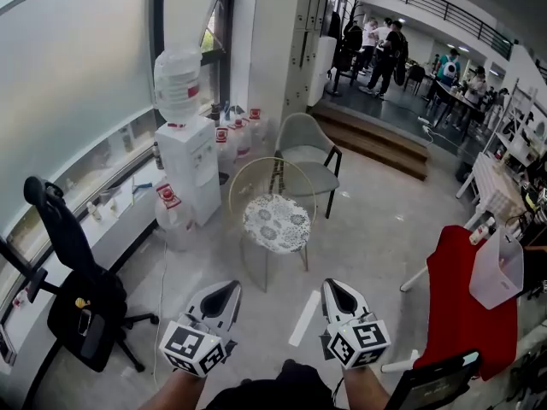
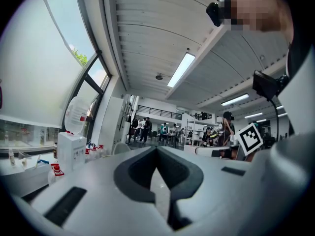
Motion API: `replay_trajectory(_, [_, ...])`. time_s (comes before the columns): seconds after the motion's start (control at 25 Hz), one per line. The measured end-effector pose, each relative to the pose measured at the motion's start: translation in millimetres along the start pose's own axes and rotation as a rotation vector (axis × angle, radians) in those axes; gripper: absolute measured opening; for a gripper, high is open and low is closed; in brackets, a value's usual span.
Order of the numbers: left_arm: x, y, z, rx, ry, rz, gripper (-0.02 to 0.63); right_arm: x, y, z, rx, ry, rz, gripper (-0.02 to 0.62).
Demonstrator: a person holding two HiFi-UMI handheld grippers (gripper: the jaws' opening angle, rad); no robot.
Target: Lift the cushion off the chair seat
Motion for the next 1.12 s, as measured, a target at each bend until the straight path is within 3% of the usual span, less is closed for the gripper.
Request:
replay_trajectory(0.32, [13,-40,0,0.011,-0.002,0.022,0.006,-32,-36,7,-0.024,0.002,0.003,0.011])
replay_trajectory(0.56, [17,-99,10,0.005,-0.04,0.017,0.008,-81,-77,21,-0.047,-0.002,0.02,0.011])
replay_trajectory(1.12, [13,-227,17,0.022,-0.026,0.034,0.006,-190,-135,40,-0.057,-0.012,0.045,0.011])
Point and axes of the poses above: the fingertips, and each gripper's own axes: y backward along the fingers, x to its left, z out of its top, the point moved 5 cm from there along y, backward along the fingers, and after that the axes turned 8 degrees about z, right-handed, at the moved point
